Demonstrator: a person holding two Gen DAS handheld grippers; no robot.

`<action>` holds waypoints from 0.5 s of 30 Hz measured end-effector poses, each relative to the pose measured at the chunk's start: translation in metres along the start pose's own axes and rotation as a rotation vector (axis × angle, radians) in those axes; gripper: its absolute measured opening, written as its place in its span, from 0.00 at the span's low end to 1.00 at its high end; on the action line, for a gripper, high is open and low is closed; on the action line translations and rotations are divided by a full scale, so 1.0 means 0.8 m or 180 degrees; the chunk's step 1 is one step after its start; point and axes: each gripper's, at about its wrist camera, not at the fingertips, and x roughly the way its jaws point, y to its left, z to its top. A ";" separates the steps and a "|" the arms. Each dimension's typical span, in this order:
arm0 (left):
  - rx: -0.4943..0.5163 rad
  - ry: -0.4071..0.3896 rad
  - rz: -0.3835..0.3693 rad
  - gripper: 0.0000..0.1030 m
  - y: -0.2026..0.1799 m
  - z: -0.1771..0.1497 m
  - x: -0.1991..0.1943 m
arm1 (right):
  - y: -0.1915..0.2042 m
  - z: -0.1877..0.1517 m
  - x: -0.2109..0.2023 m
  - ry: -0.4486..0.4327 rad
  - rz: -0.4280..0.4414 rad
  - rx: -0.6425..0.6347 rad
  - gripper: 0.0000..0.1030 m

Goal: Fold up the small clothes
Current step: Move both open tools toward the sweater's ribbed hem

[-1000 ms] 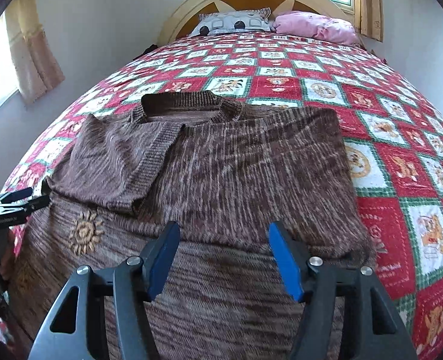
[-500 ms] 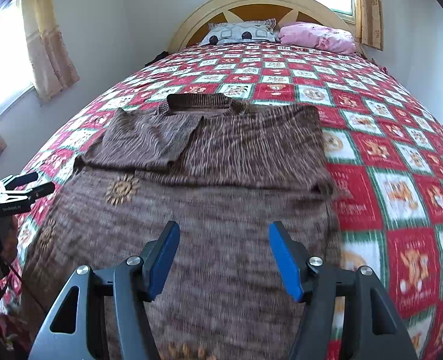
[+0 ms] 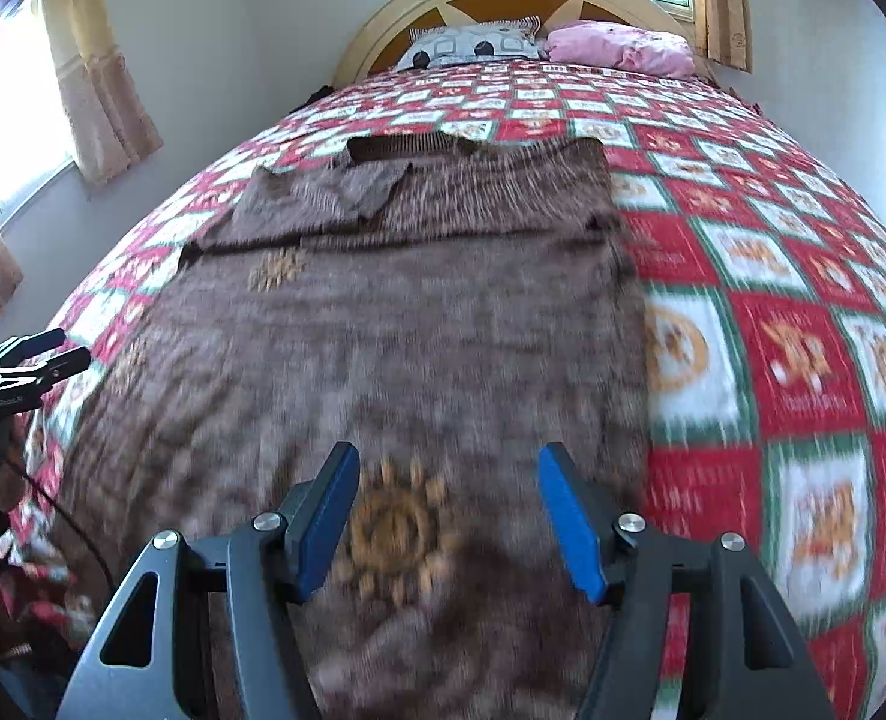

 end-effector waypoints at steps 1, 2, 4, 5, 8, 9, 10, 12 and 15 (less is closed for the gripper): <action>0.0011 0.0046 0.0014 0.99 0.001 -0.009 -0.003 | -0.001 -0.007 -0.004 0.0012 -0.0025 -0.0005 0.61; 0.0009 0.0079 0.0016 0.99 0.004 -0.020 -0.010 | -0.003 -0.017 -0.009 0.0025 -0.0050 0.0002 0.61; -0.0006 0.0094 0.0034 0.98 0.009 -0.037 -0.021 | -0.009 -0.033 -0.017 0.0045 -0.0078 0.0035 0.61; -0.0020 0.0099 0.0045 0.97 0.011 -0.046 -0.028 | -0.012 -0.040 -0.021 0.0049 -0.0102 0.0052 0.61; -0.0090 0.0116 0.0026 0.91 0.017 -0.066 -0.043 | -0.017 -0.054 -0.031 0.0075 -0.0162 0.0079 0.61; -0.0105 0.0150 -0.0002 0.87 0.018 -0.073 -0.047 | -0.018 -0.059 -0.034 0.0088 -0.0180 0.0079 0.61; -0.0117 0.0178 -0.0030 0.85 0.018 -0.077 -0.049 | -0.018 -0.064 -0.038 0.0102 -0.0195 0.0078 0.61; -0.0185 0.0233 -0.0127 0.82 0.016 -0.088 -0.055 | -0.018 -0.074 -0.048 0.0114 -0.0204 0.0079 0.61; -0.0187 0.0326 -0.0249 0.82 0.008 -0.103 -0.059 | -0.014 -0.089 -0.065 0.0120 -0.0237 0.0049 0.61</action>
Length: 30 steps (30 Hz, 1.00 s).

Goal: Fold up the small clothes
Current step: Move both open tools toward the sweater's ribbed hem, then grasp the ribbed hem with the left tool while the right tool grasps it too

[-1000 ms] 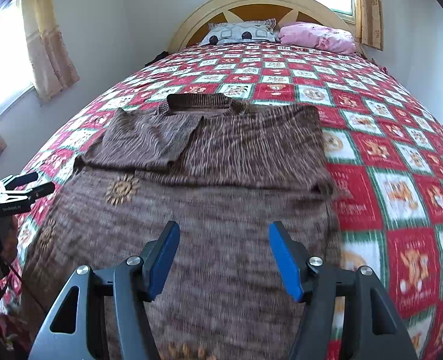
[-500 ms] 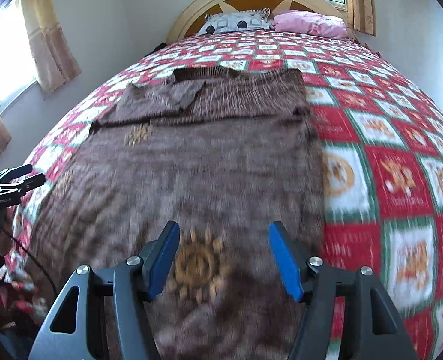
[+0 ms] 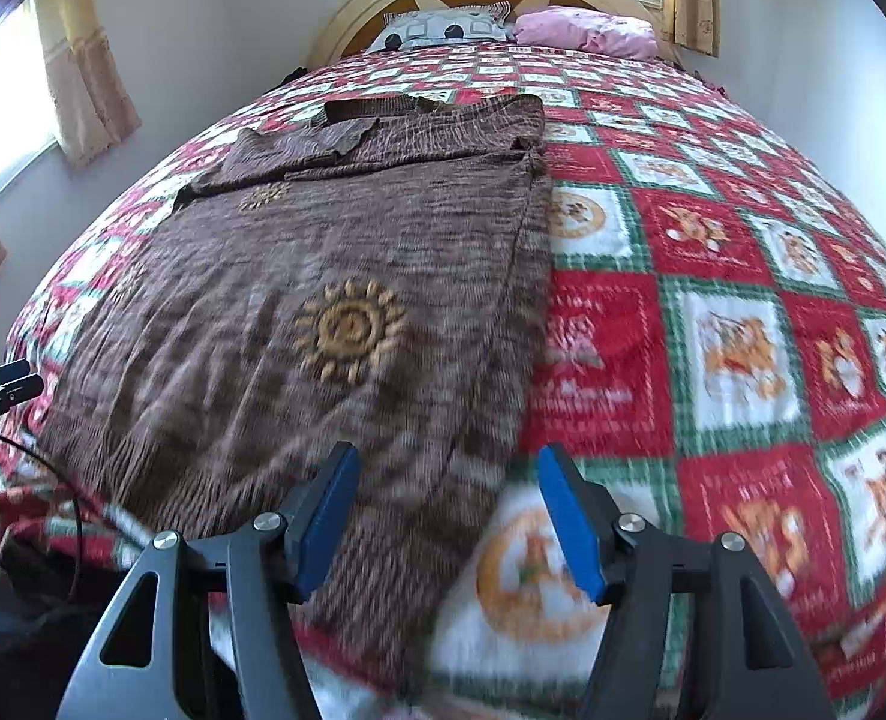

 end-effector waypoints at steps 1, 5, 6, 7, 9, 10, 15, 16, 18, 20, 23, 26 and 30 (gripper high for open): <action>0.0006 0.0004 -0.0011 0.81 -0.003 -0.004 -0.001 | 0.000 -0.005 -0.005 0.0006 0.0009 0.0008 0.61; 0.0001 0.0138 -0.0200 0.66 -0.015 -0.018 0.006 | 0.001 -0.028 -0.020 0.0063 0.0086 0.0071 0.61; 0.0008 0.0169 -0.0247 0.59 -0.016 -0.019 0.009 | 0.002 -0.034 -0.021 0.0095 0.0108 0.0073 0.61; 0.0005 0.0213 -0.0268 0.55 -0.018 -0.020 0.013 | 0.003 -0.038 -0.023 0.0104 0.0113 0.0066 0.61; -0.0048 0.0264 -0.0334 0.48 -0.019 -0.023 0.019 | 0.005 -0.045 -0.027 0.0089 0.0097 0.0038 0.61; -0.0059 0.0241 -0.0332 0.48 -0.020 -0.024 0.019 | 0.005 -0.046 -0.029 0.0092 0.0115 0.0053 0.61; -0.0002 0.0192 -0.0335 0.39 -0.030 -0.028 0.018 | 0.013 -0.052 -0.031 0.0075 0.0201 0.0053 0.61; 0.0023 0.0181 -0.0315 0.39 -0.033 -0.030 0.018 | 0.014 -0.052 -0.031 0.0075 0.0211 0.0045 0.61; 0.0031 0.0160 -0.0328 0.33 -0.034 -0.031 0.017 | 0.016 -0.052 -0.031 0.0064 0.0255 0.0043 0.61; 0.0047 0.0158 -0.0369 0.29 -0.035 -0.030 0.017 | 0.015 -0.052 -0.029 0.0037 0.0263 0.0070 0.58; 0.0038 0.0136 -0.0387 0.29 -0.034 -0.032 0.016 | 0.014 -0.051 -0.029 0.0020 0.0245 0.0077 0.48; 0.0055 0.0092 -0.0403 0.28 -0.034 -0.033 0.016 | 0.018 -0.052 -0.028 0.0002 0.0264 0.0072 0.47; 0.0048 0.0073 -0.0574 0.11 -0.032 -0.034 0.014 | 0.028 -0.055 -0.027 0.0000 0.0327 -0.0058 0.09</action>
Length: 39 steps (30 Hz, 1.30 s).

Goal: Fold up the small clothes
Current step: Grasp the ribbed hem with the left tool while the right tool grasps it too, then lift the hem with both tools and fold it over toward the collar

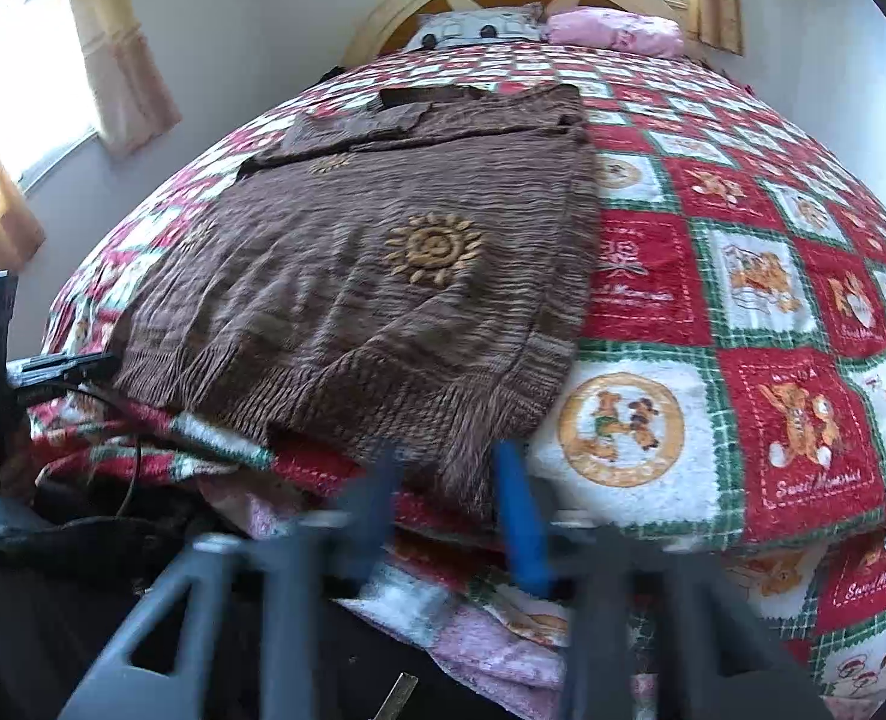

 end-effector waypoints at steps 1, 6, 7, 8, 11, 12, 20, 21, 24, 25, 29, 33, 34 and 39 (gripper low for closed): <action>-0.0020 -0.0016 -0.0024 0.10 0.001 0.000 -0.001 | -0.004 0.000 -0.001 -0.0007 0.0054 0.0044 0.09; -0.0157 -0.0123 -0.0154 0.08 0.015 0.008 -0.013 | -0.030 0.010 -0.027 -0.0278 0.0356 0.0372 0.07; -0.0192 -0.0163 -0.0189 0.08 0.017 0.011 -0.016 | -0.033 0.013 -0.033 -0.0342 0.0396 0.0412 0.07; -0.0220 -0.0227 -0.0221 0.08 0.020 0.014 -0.022 | -0.035 0.015 -0.038 -0.0399 0.0437 0.0446 0.06; -0.0254 -0.0338 -0.0267 0.08 0.022 0.024 -0.033 | -0.042 0.029 -0.053 -0.0577 0.0576 0.0530 0.06; -0.0268 -0.0380 -0.0297 0.08 0.022 0.031 -0.037 | -0.042 0.033 -0.055 -0.0609 0.0603 0.0537 0.06; -0.0302 -0.0733 -0.0384 0.08 0.025 0.094 -0.052 | -0.048 0.094 -0.068 -0.0927 0.0744 0.0552 0.06; -0.0315 -0.0760 -0.0391 0.08 0.027 0.098 -0.053 | -0.051 0.102 -0.069 -0.0960 0.0753 0.0565 0.06; -0.0374 -0.0859 -0.0400 0.08 0.034 0.116 -0.054 | -0.061 0.121 -0.067 -0.1033 0.0807 0.0639 0.06; -0.0385 -0.0892 -0.0390 0.08 0.036 0.122 -0.054 | -0.063 0.126 -0.067 -0.1054 0.0806 0.0645 0.06; -0.0451 -0.0949 -0.0345 0.08 0.049 0.146 -0.047 | -0.071 0.149 -0.063 -0.1131 0.0843 0.0710 0.06; -0.0506 -0.0926 -0.0310 0.08 0.058 0.165 -0.037 | -0.074 0.175 -0.055 -0.1171 0.0834 0.0713 0.06; -0.0516 -0.0923 -0.0308 0.08 0.061 0.169 -0.034 | -0.074 0.180 -0.052 -0.1163 0.0836 0.0715 0.06; -0.0608 -0.0923 -0.0335 0.08 0.073 0.193 -0.021 | -0.074 0.214 -0.031 -0.1118 0.0815 0.0692 0.06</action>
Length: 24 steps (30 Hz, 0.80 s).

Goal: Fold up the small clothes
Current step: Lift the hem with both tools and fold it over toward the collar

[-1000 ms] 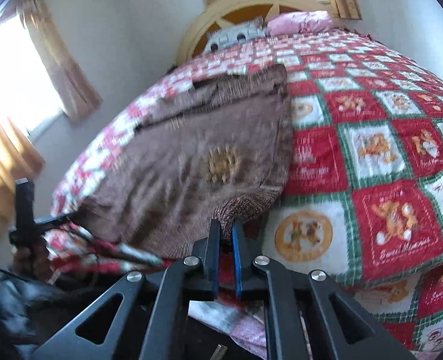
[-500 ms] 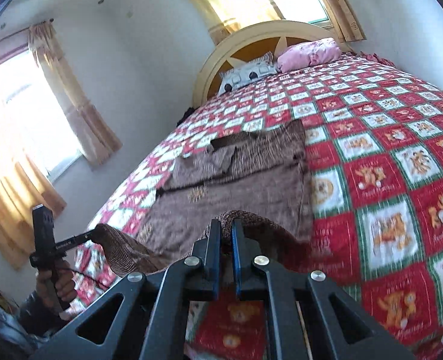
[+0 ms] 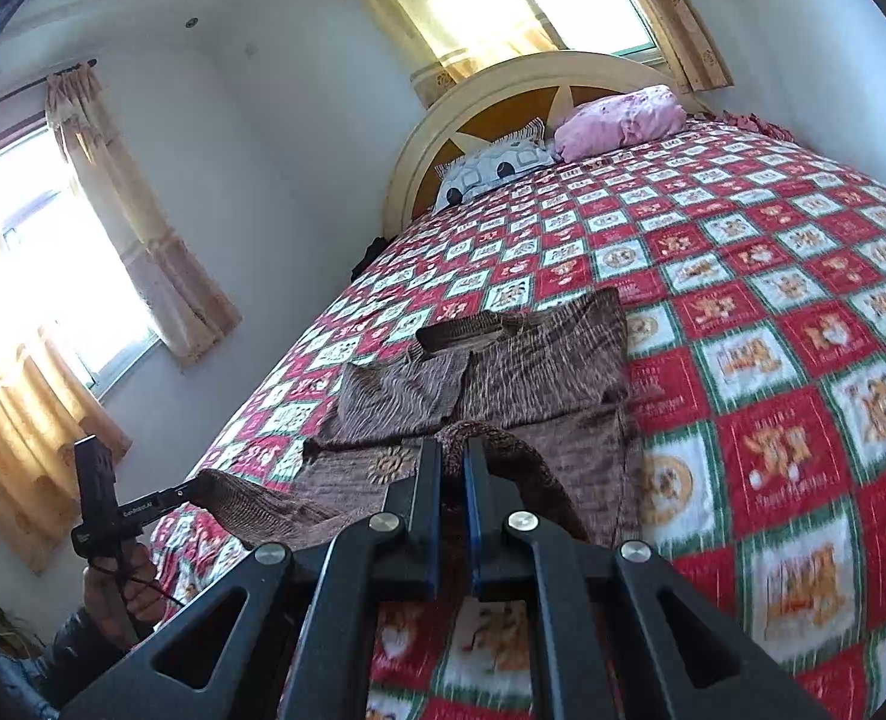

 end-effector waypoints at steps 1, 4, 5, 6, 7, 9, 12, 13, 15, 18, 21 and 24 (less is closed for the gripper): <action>-0.0010 -0.0012 0.0009 0.08 0.001 0.007 0.004 | -0.001 0.005 0.005 -0.0005 -0.0004 0.0003 0.06; -0.0065 -0.0064 -0.0021 0.08 0.006 0.026 0.012 | -0.006 0.028 0.020 -0.0070 -0.0006 0.0043 0.06; -0.0085 -0.0082 -0.0027 0.08 0.008 0.032 0.015 | -0.009 0.034 0.025 -0.0091 -0.0009 0.0062 0.06; -0.0078 -0.0097 -0.0017 0.08 0.008 0.041 0.020 | -0.010 0.039 0.028 -0.0103 -0.0009 0.0072 0.06; -0.0066 -0.0107 -0.0012 0.08 0.008 0.046 0.023 | -0.012 0.047 0.034 -0.0120 -0.0021 0.0075 0.06; -0.0041 -0.0120 0.0000 0.08 0.008 0.059 0.034 | -0.015 0.059 0.044 -0.0132 -0.0043 0.0076 0.06; -0.0038 -0.0116 -0.0006 0.08 0.007 0.077 0.049 | -0.021 0.078 0.061 -0.0144 -0.0063 0.0088 0.06; -0.0045 -0.0110 -0.0013 0.08 0.007 0.084 0.055 | -0.023 0.084 0.067 -0.0149 -0.0069 0.0094 0.06; -0.0050 -0.0124 0.0007 0.08 0.007 0.095 0.065 | -0.029 0.092 0.076 -0.0157 -0.0080 0.0122 0.06; -0.0086 -0.0130 0.0042 0.08 0.009 0.113 0.083 | -0.040 0.106 0.097 -0.0147 -0.0097 0.0181 0.05; -0.0115 -0.0100 0.0084 0.08 0.013 0.128 0.104 | -0.049 0.117 0.118 -0.0123 -0.0122 0.0221 0.05; -0.0099 -0.0065 0.0143 0.08 0.018 0.140 0.125 | -0.056 0.130 0.145 -0.0066 -0.0182 0.0198 0.05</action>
